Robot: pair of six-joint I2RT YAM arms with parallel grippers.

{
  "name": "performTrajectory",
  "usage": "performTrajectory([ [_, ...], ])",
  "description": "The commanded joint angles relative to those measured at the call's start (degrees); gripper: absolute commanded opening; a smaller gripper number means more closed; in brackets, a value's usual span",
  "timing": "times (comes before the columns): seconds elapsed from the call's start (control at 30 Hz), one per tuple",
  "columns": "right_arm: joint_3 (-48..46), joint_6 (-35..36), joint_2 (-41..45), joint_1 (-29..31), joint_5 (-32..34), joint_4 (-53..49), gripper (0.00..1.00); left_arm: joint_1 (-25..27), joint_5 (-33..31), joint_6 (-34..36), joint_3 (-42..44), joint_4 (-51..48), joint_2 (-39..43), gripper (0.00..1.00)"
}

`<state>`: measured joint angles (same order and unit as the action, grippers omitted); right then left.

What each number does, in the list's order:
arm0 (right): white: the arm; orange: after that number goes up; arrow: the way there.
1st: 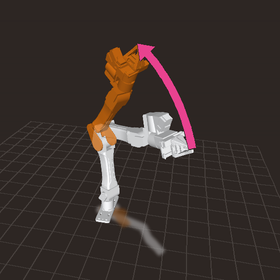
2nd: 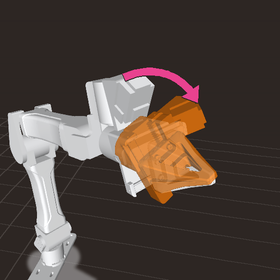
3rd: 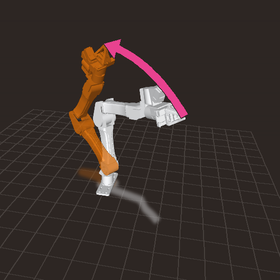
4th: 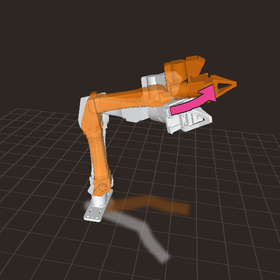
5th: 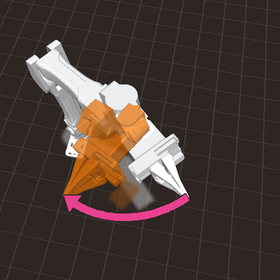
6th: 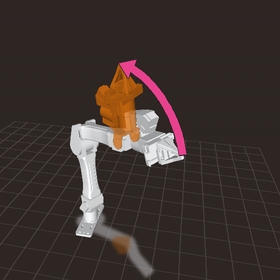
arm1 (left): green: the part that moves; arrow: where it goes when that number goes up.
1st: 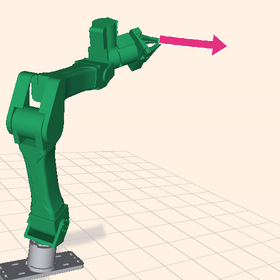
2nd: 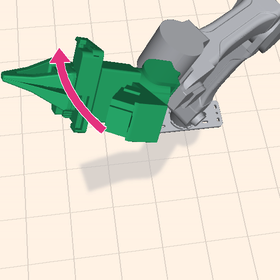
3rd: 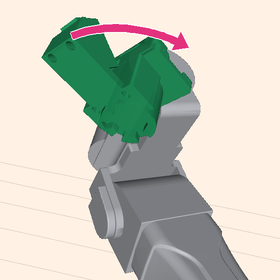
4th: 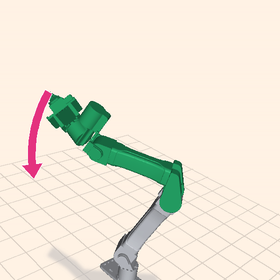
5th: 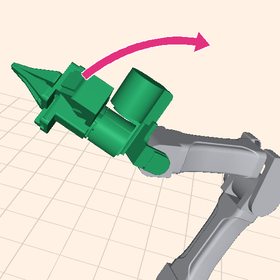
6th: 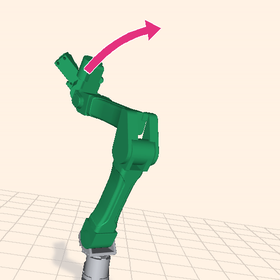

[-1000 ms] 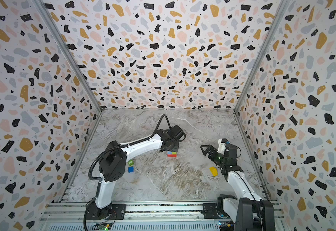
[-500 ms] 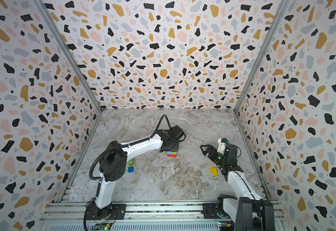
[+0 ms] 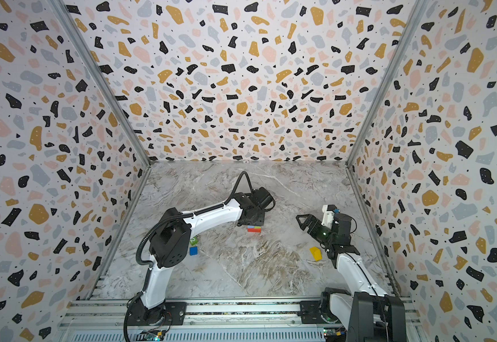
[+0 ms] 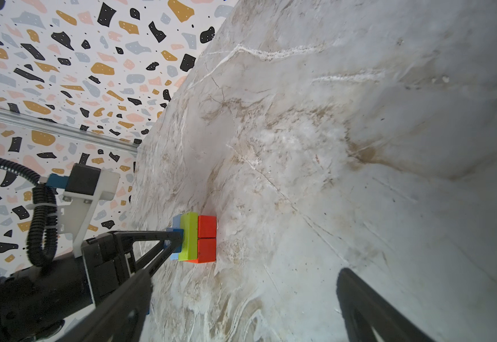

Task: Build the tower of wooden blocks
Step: 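Lower the blue cube onto the stack top and open the left gripper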

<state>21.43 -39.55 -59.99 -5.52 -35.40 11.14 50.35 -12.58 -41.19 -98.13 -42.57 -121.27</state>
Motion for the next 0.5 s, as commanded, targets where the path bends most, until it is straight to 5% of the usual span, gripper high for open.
performTrajectory([
  [0.0, -0.29, 0.96, 1.01, -0.20, -0.59, 0.21, 0.99, -0.42, -0.91, 0.29, -0.40, -1.48, -0.28, 0.48],
  [0.47, -1.13, 2.64, 3.48, -0.24, -2.48, 1.89, 0.99, -0.74, -4.75, 3.43, -2.05, -5.80, 6.56, 0.61],
])
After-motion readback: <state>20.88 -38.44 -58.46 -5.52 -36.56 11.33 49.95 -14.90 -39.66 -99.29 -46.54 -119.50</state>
